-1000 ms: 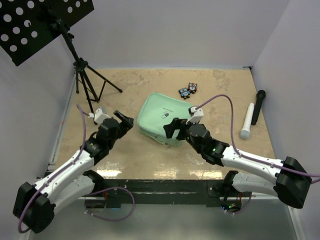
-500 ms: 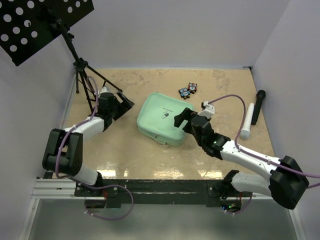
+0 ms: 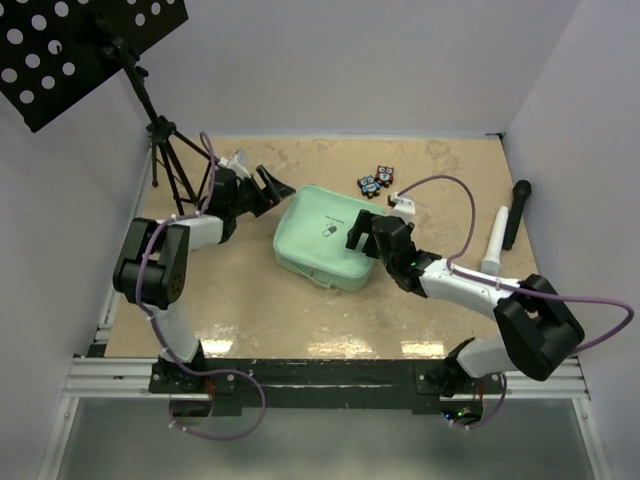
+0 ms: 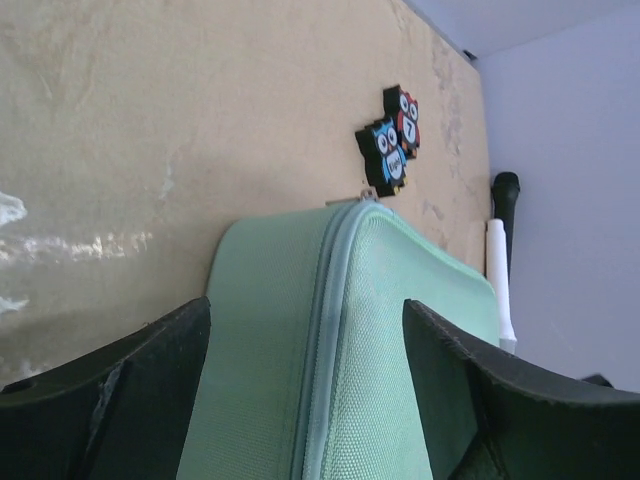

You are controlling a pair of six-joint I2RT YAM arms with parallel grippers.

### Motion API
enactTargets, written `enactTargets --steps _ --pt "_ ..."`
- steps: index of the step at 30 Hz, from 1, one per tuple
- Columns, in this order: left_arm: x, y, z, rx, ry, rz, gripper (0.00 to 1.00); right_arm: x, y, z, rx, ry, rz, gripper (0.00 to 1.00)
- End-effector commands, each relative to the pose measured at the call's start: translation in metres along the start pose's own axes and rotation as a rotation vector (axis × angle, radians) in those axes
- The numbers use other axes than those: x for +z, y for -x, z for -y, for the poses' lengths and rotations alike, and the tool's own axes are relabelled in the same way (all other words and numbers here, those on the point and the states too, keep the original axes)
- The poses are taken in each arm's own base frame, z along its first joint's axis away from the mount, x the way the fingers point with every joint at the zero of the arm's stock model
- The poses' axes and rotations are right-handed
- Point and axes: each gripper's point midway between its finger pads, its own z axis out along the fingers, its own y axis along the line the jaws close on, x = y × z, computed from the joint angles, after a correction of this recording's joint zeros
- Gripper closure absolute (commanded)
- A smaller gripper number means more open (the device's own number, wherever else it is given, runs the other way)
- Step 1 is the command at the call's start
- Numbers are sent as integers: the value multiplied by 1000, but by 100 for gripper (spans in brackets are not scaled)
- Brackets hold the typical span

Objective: Organize the medicine kit
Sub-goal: Zip the medicine box at the center of the board.

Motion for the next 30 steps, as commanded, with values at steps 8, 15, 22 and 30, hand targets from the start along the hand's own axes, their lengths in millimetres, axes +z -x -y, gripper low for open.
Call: enactTargets --steps 8,15,22,30 --pt "-26 -42 46 31 -255 -73 33 19 56 -56 -204 201 118 6" --pt "-53 -83 58 52 -281 -121 48 36 71 -75 -344 230 144 7" --pt "-81 -129 56 37 -260 -148 51 49 82 -92 -378 262 151 8" --pt "-96 -167 73 7 -274 -173 47 54 95 -107 -372 275 162 7"
